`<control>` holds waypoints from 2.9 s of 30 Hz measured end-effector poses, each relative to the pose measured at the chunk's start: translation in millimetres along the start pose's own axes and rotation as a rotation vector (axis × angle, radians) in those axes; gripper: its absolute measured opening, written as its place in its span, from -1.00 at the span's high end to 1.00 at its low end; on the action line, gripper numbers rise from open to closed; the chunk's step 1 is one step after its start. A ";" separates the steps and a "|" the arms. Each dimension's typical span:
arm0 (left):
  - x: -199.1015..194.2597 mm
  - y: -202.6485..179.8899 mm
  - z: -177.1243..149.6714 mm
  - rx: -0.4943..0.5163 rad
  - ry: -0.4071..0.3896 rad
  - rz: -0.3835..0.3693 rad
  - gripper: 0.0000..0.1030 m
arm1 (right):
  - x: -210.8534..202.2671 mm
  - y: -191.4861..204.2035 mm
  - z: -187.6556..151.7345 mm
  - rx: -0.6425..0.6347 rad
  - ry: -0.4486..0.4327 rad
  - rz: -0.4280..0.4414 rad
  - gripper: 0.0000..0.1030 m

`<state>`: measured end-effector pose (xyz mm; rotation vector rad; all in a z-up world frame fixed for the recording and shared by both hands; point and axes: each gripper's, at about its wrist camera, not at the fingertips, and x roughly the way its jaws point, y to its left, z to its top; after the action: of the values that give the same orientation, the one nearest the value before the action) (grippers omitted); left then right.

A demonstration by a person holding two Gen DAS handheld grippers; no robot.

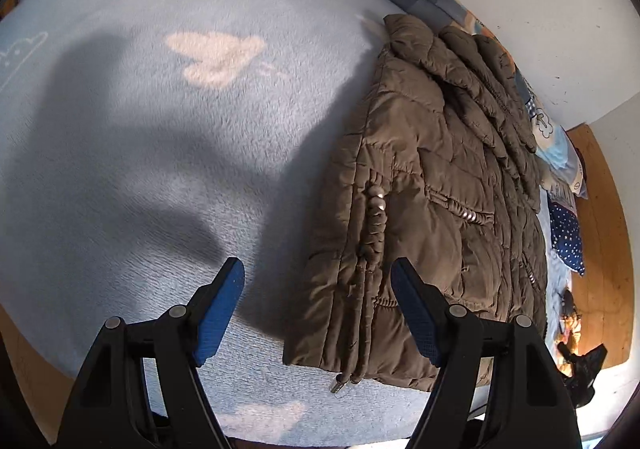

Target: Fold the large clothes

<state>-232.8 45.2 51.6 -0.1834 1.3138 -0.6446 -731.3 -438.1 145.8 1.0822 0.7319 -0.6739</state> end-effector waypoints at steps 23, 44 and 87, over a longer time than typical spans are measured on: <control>-19.4 -57.8 -35.2 0.268 -0.075 -0.014 0.73 | -6.7 34.2 -27.7 -0.103 -0.010 0.003 0.79; -64.3 -82.6 -21.6 0.335 -0.241 0.160 0.06 | -83.5 46.8 -45.1 -0.169 -0.052 -0.217 -0.10; 47.1 -148.1 -79.0 0.694 -0.237 0.422 -0.16 | 85.7 143.6 -122.9 -0.539 0.105 -0.177 -0.28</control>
<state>-351.1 -82.4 61.4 0.5551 0.8041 -0.6538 -591.7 -287.2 117.5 0.5649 1.0374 -0.5257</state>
